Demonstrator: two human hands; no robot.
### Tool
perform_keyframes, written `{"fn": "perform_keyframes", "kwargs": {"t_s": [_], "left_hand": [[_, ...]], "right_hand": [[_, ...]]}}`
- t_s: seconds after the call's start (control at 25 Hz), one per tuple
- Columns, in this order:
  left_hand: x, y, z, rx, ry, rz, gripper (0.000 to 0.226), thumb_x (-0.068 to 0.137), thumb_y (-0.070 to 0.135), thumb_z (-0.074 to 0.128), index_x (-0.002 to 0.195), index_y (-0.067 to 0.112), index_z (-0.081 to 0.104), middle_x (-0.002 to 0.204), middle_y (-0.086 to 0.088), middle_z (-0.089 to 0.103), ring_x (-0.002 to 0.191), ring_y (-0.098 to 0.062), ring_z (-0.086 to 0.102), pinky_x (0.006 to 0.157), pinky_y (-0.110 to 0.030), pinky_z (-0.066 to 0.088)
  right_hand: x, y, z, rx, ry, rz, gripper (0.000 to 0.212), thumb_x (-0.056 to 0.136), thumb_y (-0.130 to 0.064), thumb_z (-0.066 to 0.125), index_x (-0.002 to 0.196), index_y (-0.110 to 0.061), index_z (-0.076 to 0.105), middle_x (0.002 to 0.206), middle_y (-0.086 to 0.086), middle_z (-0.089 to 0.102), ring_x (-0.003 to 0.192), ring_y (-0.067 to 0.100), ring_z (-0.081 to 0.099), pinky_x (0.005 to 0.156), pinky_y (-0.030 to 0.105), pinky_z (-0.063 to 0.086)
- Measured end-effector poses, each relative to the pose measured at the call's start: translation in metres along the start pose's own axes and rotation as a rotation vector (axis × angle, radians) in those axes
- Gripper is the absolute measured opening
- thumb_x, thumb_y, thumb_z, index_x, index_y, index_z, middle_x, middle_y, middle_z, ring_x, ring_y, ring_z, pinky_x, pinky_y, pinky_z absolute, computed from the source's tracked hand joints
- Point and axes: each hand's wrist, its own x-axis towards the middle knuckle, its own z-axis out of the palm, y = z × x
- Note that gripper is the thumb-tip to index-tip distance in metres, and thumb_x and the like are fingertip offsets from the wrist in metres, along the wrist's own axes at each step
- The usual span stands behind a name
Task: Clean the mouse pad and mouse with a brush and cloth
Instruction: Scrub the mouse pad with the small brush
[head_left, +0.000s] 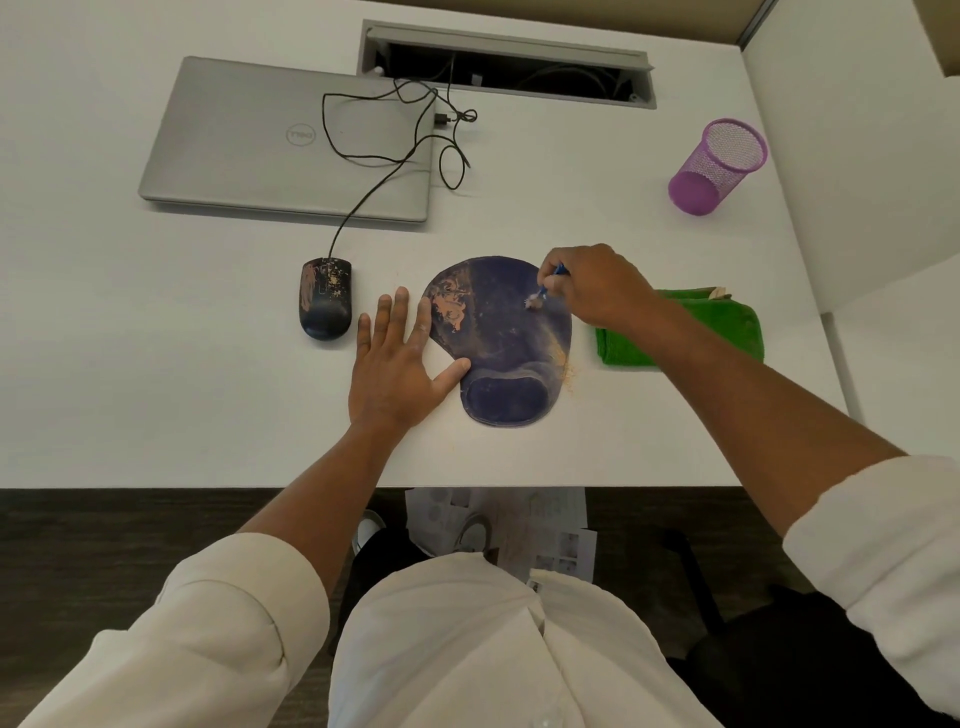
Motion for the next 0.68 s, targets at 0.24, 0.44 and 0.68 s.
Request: {"fn": "perform_keyframes", "kwargs": {"t_s": [0.24, 0.44, 0.68], "left_hand": [[0.000, 0.001, -0.002, -0.007, -0.005, -0.004, 0.100, 0.089, 0.086, 0.022, 0.165, 0.024, 0.004, 0.172, -0.007, -0.005, 0.158, -0.026, -0.010, 0.128, -0.048, -0.002], [-0.001, 0.001, -0.003, -0.002, -0.011, 0.000, 0.099, 0.089, 0.085, 0.023, 0.165, 0.024, 0.004, 0.172, -0.007, -0.004, 0.158, -0.026, -0.010, 0.128, -0.048, -0.002], [-0.001, 0.001, -0.003, 0.005, -0.014, -0.003, 0.099, 0.090, 0.085, 0.024, 0.165, 0.024, 0.005, 0.172, -0.007, -0.005, 0.158, -0.026, -0.010, 0.128, -0.047, -0.003]], "right_hand": [[-0.027, 0.022, 0.001, -0.172, -0.206, 0.053, 0.014, 0.085, -0.019, 0.059, 0.079, -0.027, 0.069, 0.081, -0.006, 0.070, 0.073, 0.014, 0.062, 0.062, 0.032, 0.048], [-0.027, 0.012, 0.001, -0.003, 0.072, -0.027, 0.015, 0.094, -0.024, 0.053, 0.092, -0.027, 0.068, 0.081, -0.010, 0.067, 0.071, 0.011, 0.059, 0.065, 0.032, 0.047], [-0.046, 0.024, 0.009, -0.115, -0.134, 0.001, 0.016, 0.085, -0.017, 0.056, 0.081, -0.027, 0.068, 0.079, -0.005, 0.070, 0.073, 0.016, 0.061, 0.065, 0.037, 0.051]]}}
